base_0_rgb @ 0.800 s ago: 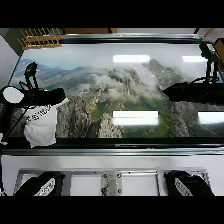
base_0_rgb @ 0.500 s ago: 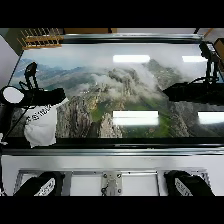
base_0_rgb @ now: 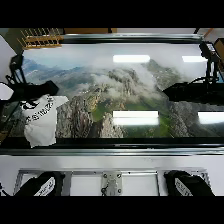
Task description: Fold the clothes and pants, and hang the long-sleeved shirts on hangers.
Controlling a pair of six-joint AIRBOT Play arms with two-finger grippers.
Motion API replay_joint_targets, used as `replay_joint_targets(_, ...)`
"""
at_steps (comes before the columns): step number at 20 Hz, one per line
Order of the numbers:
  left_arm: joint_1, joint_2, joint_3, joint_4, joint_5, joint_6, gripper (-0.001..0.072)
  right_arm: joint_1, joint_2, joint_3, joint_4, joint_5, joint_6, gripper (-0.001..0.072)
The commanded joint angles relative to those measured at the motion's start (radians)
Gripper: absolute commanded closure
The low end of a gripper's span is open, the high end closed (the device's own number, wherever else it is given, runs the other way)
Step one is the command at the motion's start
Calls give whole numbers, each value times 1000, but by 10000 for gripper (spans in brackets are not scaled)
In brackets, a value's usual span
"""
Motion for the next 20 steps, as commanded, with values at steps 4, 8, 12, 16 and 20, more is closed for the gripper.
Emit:
replay_joint_targets(4, 253, -47, -27, 227, 104, 1, 18, 1, 0, 0, 1, 0, 0, 699)
replay_joint_targets(8, 315, -207, -127, 229, 192, 1, 18, 1, 0, 0, 0, 0, 0, 699)
replay_joint_targets(12, 315, -347, -134, 230, 240, 1, 18, 1, 0, 0, 0, 0, 0, 699)
replay_joint_targets(16, 315, -405, -134, 229, 230, 1, 18, 1, 0, 0, 0, 0, 0, 699)
replay_joint_targets(20, 315, -395, -131, 220, 200, -52, 662, 1, 0, 0, 0, 0, 0, 699)
